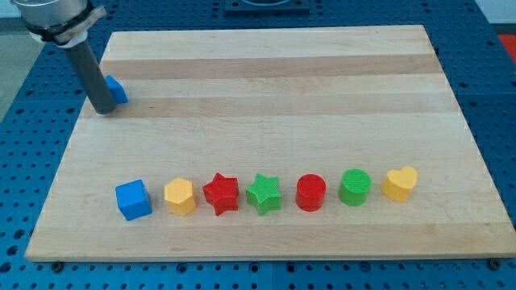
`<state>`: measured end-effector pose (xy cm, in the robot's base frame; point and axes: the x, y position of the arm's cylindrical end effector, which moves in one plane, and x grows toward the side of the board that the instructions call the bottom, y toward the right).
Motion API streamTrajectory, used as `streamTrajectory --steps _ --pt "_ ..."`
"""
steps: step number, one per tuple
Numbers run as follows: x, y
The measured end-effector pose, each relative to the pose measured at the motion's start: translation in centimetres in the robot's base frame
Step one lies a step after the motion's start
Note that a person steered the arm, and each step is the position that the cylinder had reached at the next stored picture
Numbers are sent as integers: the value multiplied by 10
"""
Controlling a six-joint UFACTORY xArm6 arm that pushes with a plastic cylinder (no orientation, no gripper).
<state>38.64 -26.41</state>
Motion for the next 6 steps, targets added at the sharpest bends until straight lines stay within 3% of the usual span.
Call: streamTrajectory --steps 6 --pt "-61 23"
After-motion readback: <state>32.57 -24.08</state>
